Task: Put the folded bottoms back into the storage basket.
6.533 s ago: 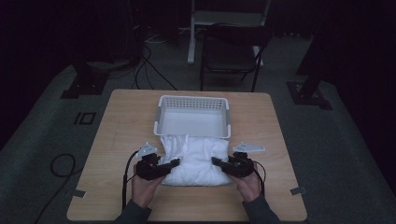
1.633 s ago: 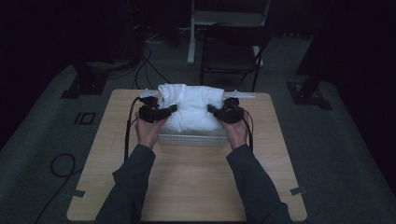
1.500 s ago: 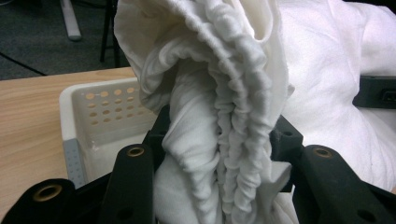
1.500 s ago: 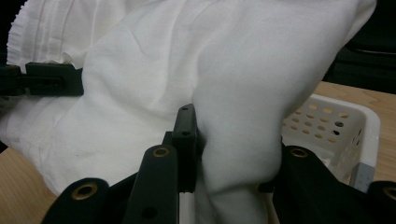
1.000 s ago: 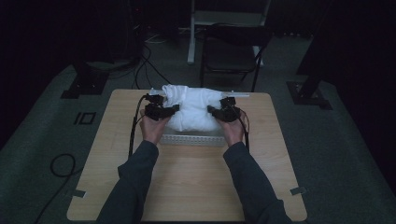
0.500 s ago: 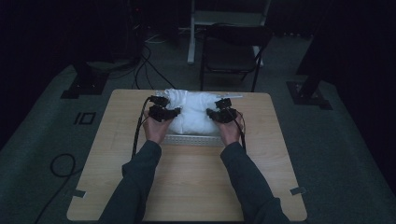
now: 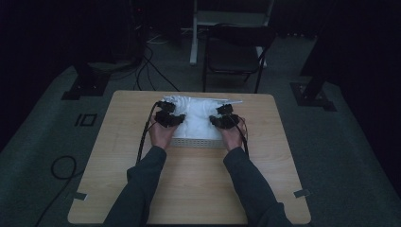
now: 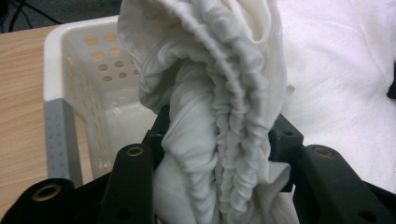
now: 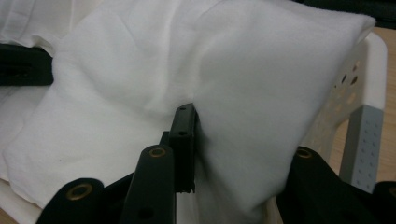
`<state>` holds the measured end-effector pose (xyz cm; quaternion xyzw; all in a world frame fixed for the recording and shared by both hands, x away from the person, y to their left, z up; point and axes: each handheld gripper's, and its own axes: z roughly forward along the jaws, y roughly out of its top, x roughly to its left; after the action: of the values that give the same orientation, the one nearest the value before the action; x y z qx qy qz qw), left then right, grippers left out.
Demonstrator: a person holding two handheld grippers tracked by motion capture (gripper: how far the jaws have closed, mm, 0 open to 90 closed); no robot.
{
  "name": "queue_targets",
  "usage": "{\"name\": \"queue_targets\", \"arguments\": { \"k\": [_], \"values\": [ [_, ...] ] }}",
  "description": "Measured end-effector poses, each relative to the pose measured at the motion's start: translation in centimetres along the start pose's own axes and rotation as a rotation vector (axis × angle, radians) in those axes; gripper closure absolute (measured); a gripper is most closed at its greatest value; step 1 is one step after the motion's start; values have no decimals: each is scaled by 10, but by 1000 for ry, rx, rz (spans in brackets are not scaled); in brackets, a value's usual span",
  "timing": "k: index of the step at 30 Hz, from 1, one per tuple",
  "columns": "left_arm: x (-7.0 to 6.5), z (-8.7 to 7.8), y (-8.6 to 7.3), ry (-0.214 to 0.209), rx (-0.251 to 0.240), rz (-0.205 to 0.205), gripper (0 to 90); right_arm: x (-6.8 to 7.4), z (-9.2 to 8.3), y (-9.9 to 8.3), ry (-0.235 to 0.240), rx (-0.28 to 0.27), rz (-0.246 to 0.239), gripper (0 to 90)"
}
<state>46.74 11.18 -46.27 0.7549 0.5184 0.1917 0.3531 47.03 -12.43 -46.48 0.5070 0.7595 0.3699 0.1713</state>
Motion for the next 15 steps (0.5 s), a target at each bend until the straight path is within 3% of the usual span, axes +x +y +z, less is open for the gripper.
{"name": "queue_targets", "arguments": {
  "k": [3, 6, 10, 15],
  "values": [
    [-3, 3, -6, 65, 21, -37, 479, 0, 5, -2, -30, 49, -15, 586],
    [2, 8, -10, 63, 47, -74, 383, 0, 9, -4, -80, 83, -21, 446],
    [13, -2, -11, 54, -4, -116, 338, 1, 4, -3, -146, 52, -61, 298],
    [25, -24, -9, 73, -82, -119, 338, -5, -14, 2, -150, -14, -28, 263]
  ]
}}
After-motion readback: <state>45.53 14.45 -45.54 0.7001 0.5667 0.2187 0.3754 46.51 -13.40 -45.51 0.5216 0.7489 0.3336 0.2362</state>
